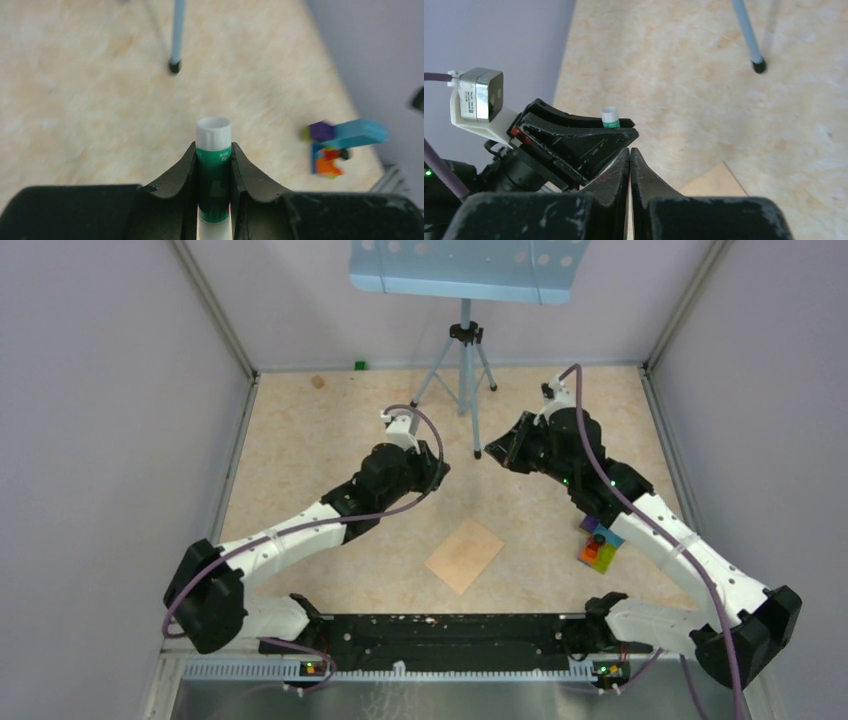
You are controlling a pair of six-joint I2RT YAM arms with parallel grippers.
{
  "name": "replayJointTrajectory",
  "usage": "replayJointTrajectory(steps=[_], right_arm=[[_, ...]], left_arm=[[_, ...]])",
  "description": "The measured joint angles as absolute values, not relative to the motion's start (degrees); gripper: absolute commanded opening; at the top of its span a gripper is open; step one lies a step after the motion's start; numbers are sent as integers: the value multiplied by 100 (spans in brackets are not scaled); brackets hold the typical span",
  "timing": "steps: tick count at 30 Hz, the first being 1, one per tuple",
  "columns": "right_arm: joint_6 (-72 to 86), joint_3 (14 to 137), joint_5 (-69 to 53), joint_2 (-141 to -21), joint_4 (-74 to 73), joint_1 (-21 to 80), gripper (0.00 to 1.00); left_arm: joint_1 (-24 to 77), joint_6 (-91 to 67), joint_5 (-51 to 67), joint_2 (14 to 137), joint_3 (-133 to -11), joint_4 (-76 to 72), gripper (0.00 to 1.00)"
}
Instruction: Place the letter into the envelope and seal it
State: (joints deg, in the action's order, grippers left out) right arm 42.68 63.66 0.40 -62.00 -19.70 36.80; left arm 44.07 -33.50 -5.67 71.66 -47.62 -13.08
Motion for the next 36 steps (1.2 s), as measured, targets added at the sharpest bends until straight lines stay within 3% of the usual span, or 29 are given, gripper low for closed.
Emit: replayJointTrajectory(steps=[8, 12, 29, 36], right_arm=[[3739, 5500, 86, -6604, -2622, 3457, 10], [3594, 5122, 64, -6805, -2665, 3457, 11], [3402, 4836, -104, -6912, -2495, 3457, 15], [3402, 4836, -161, -6912, -2488, 3457, 22]], left_arm=[[4401, -3107, -875, 8536, -5096, 917, 1], [4401, -3068, -963, 9260, -5489, 1487, 9], [4401, -3122, -1162, 9918, -5795, 1826, 47], [4401, -3129, -1162, 9918, -5798, 1809, 49]])
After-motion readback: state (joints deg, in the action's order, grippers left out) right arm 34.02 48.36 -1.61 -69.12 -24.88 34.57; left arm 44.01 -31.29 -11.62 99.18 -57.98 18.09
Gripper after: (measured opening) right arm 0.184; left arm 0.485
